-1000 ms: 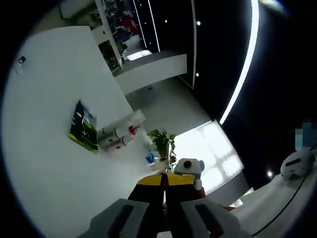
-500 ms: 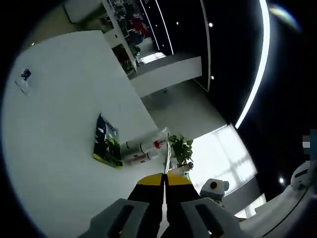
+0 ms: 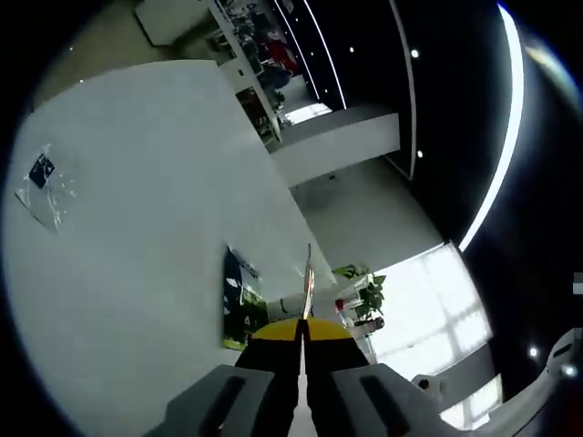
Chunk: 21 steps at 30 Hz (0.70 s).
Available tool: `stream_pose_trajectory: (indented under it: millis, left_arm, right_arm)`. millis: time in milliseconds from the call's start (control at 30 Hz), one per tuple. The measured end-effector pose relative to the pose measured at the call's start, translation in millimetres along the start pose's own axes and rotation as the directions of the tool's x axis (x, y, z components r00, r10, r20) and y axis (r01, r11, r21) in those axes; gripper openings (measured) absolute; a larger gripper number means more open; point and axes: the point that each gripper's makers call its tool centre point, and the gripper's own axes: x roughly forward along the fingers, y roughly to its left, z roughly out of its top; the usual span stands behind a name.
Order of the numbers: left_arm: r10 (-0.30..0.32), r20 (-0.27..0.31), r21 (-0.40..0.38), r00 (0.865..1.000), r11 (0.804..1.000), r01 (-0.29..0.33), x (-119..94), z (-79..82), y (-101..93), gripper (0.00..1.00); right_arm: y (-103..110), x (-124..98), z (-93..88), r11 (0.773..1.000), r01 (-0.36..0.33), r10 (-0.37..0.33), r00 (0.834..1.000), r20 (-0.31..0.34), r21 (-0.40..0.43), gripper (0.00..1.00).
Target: Arrange the skincare products in the storage area until every visible bottle or jar stands upright without overlapping.
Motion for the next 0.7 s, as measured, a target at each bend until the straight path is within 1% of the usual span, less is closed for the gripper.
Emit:
stream_pose_trajectory:
  millis: [133,200,267,367,433,467,533,600,633,700]
  left_arm:
    - [0.014,0.003,-0.011,1.000,1.000,-0.014,10,10.7,9.1,0.00]
    - [0.028,0.001,-0.016,1.000,0.999,-0.028,21,21.2,18.1,0.00]
    - [0.037,-0.009,-0.012,0.999,0.999,-0.037,28,26.7,24.1,0.00]
    - [0.053,-0.024,-0.003,0.998,0.999,-0.053,39,37.7,38.1,0.00]
    - [0.058,-0.028,-0.004,0.998,0.998,-0.058,42,40.9,42.3,0.00]
    - [0.082,-0.049,0.020,0.995,0.996,-0.081,48,43.4,51.3,0.00]
    - [0.096,-0.059,0.023,0.994,0.995,-0.095,51,44.8,56.1,0.00]
    - [0.129,-0.074,0.010,0.989,0.992,-0.128,57,50.7,73.9,0.00]
    - [0.135,-0.078,0.006,0.988,0.991,-0.135,58,52.3,77.9,0.00]
    - [0.149,-0.083,0.011,0.985,0.989,-0.149,59,51.0,79.3,0.00]
  right_arm:
    - [-7,-2,-2.1,1.000,0.024,-0.024,1.000,-0.002,0.018,0.33]
    - [-10,-4,-1.9,0.999,0.039,-0.039,0.999,-0.008,0.020,0.33]
    - [-12,-6,-1.0,0.999,0.048,-0.048,0.999,-0.010,0.017,0.33]
    - [-16,-8,1.3,0.998,0.068,-0.067,0.998,-0.014,0.014,0.33]
    - [-17,-9,2.9,0.997,0.071,-0.071,0.997,-0.012,0.019,0.33]
    - [-18,-9,3.8,0.997,0.074,-0.074,0.997,-0.009,0.022,0.33]
    - [-19,-10,4.4,0.997,0.078,-0.078,0.997,-0.006,0.028,0.33]
    - [-23,-11,5.5,0.995,0.087,-0.088,0.996,0.006,0.054,0.33]
    - [-24,-12,5.4,0.994,0.090,-0.091,0.996,0.006,0.054,0.33]
    - [-25,-12,5.3,0.994,0.097,-0.097,0.995,0.006,0.057,0.33]
